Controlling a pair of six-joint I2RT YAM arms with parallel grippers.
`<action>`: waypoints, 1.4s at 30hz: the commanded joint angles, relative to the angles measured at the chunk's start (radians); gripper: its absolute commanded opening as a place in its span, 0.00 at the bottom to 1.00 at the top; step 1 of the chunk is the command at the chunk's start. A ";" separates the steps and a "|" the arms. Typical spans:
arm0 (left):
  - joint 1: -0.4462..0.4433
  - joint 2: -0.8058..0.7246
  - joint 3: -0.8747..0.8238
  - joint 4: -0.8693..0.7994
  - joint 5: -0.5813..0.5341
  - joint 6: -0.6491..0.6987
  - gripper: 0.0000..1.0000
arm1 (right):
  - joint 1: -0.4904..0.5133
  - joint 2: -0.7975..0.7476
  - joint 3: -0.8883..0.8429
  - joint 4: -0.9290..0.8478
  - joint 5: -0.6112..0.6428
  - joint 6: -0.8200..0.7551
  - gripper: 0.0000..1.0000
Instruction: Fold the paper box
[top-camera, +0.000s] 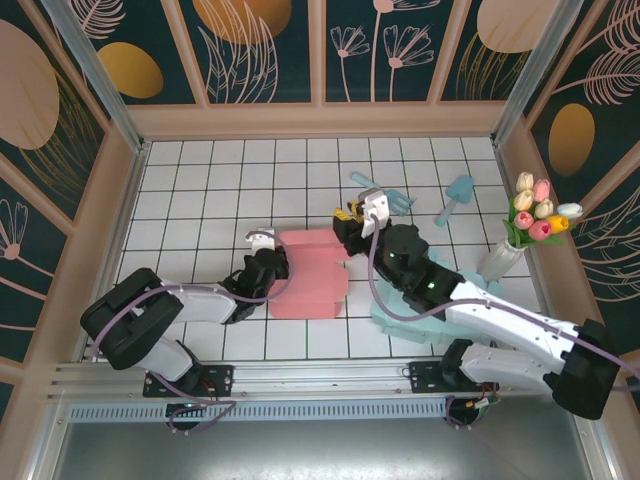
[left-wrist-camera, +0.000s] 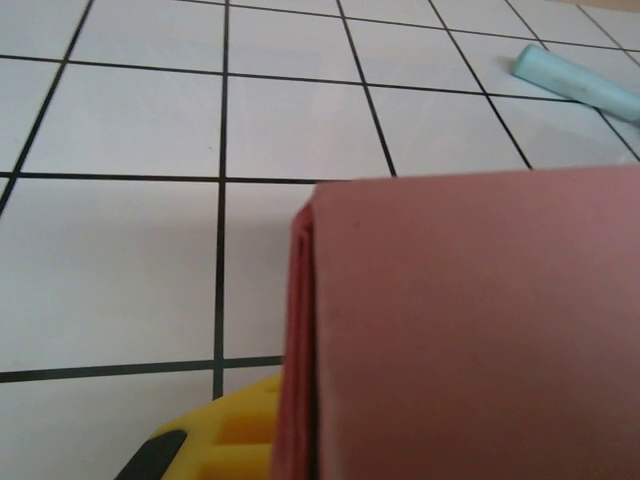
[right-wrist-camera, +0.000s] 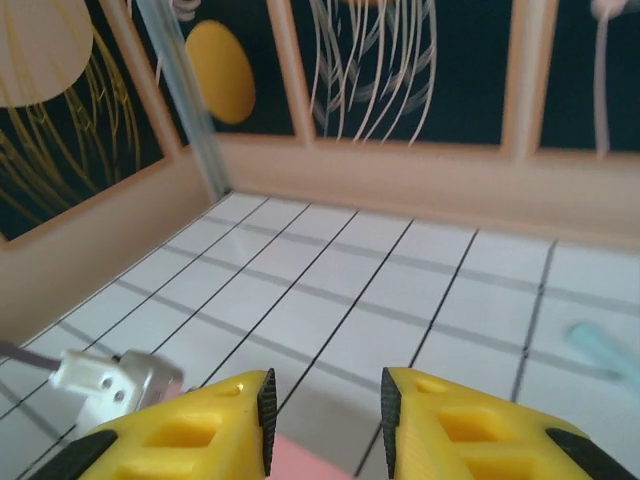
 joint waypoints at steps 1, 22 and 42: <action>0.015 -0.033 -0.028 -0.005 0.067 -0.044 0.00 | 0.009 0.062 0.009 -0.036 -0.089 0.245 0.35; 0.023 -0.035 -0.062 0.027 -0.012 -0.103 0.00 | 0.016 0.320 -0.052 0.134 -0.023 0.316 0.37; 0.029 0.038 -0.050 0.072 0.025 -0.114 0.00 | -0.011 0.291 -0.173 0.248 -0.155 0.323 0.40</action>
